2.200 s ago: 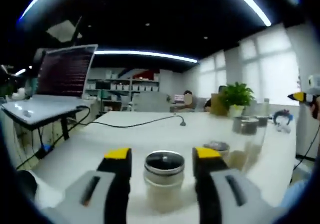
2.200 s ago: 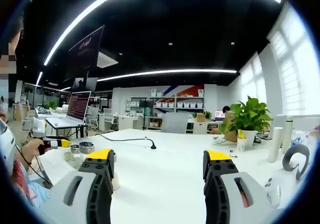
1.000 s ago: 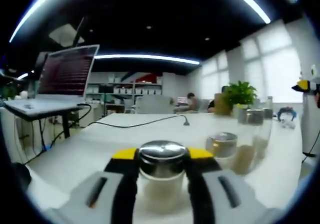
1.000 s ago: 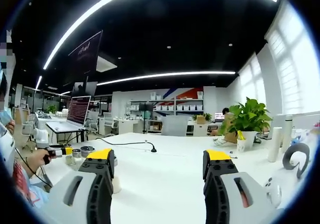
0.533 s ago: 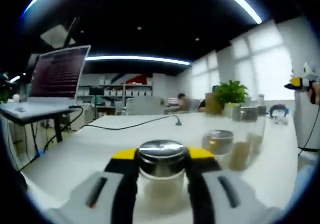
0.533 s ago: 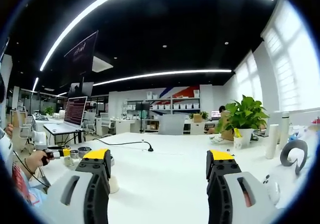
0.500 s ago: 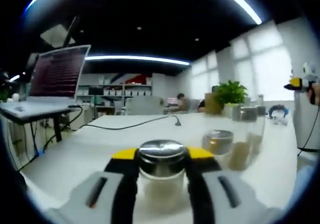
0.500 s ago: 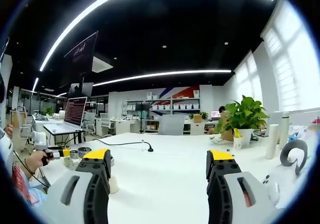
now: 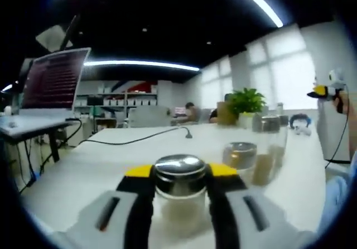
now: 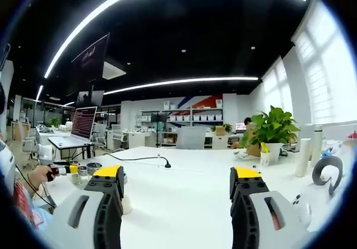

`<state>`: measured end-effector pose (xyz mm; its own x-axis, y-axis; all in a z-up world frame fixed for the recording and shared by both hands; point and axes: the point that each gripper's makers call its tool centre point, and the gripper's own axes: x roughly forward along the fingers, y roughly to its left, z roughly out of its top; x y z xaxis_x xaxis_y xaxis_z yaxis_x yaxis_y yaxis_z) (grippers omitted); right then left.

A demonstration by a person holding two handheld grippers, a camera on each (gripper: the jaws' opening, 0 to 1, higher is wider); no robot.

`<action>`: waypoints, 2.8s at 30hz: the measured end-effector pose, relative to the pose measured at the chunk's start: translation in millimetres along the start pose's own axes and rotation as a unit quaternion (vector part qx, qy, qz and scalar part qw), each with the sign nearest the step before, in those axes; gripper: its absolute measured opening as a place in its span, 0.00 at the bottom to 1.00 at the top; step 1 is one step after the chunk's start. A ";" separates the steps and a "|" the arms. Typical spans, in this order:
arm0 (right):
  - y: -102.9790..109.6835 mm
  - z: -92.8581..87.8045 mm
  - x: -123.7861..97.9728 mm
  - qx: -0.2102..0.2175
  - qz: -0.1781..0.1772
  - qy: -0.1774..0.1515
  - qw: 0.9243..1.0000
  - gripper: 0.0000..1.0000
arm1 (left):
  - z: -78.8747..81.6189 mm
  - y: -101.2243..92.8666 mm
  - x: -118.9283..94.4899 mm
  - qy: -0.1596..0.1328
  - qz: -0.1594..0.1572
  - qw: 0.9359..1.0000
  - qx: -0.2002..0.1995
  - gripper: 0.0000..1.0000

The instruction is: Rotate the seasoning bottle until the label or dispensing opening points toward the visible target arrow and the bottle remains upright within the marked orientation range

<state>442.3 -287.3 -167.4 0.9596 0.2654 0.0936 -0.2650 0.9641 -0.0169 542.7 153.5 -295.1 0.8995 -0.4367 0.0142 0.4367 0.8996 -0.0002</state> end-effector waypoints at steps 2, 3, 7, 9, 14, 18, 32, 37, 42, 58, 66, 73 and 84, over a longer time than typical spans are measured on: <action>-0.3 0.4 -0.6 -0.002 -0.001 -0.001 1.000 0.80 | -0.1 1.8 0.0 0.001 -0.011 1.000 -0.005 0.38; -0.1 0.1 -0.7 0.000 -0.001 0.000 1.000 0.80 | -0.4 0.9 0.1 0.004 -0.018 1.000 0.000 0.38; 1.5 -0.7 0.0 -0.001 0.001 0.001 1.000 0.80 | -1.3 -2.6 0.4 0.009 -0.054 0.999 0.000 0.38; 2.8 -2.1 0.6 0.001 0.004 0.003 1.000 0.80 | -1.9 -2.1 0.0 0.007 -0.064 0.998 -0.015 0.38; 3.0 -2.3 0.3 0.000 0.003 0.004 1.000 0.80 | -4.0 -6.9 0.9 0.013 -0.103 0.994 -0.022 0.38; 4.7 -1.5 0.6 -0.004 0.004 0.003 1.000 0.80 | -7.3 -9.4 0.4 0.022 -0.121 0.992 -0.013 0.38; 1.9 -8.4 5.2 0.000 0.007 0.014 1.000 0.80 | -16.2 -16.5 -2.2 0.042 -0.165 0.985 -0.013 0.37; 2.5 -8.7 4.5 0.001 0.008 0.015 1.000 0.80 | -16.6 -18.7 -4.3 0.041 -0.187 0.981 -0.014 0.37; 2.0 -7.0 2.4 -0.002 0.005 0.012 1.000 0.80 | -9.8 -16.3 -5.9 0.039 -0.169 0.984 -0.025 0.58; -1.8 -1.8 -0.2 -0.006 -0.004 0.004 1.000 0.80 | 24.6 -14.5 -18.5 0.018 -0.047 0.998 0.026 0.66; -4.2 -0.9 -0.4 -0.012 -0.008 0.003 1.000 0.80 | 26.6 -15.9 -12.1 0.002 -0.028 0.999 -0.018 0.62; -6.3 -1.4 -1.2 -0.009 -0.011 0.002 1.000 0.80 | 30.0 -3.8 -12.6 -0.029 0.028 0.999 -0.026 0.57; -4.6 -3.8 -0.5 -0.010 -0.009 0.006 1.000 0.80 | 27.3 4.8 -15.4 -0.038 0.076 0.996 -0.027 0.51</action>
<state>443.4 -291.9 -171.2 0.9654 0.2471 0.0827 -0.2450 0.9689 -0.0347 530.6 164.7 -268.0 0.9524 -0.2924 0.0863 0.2981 0.9525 -0.0627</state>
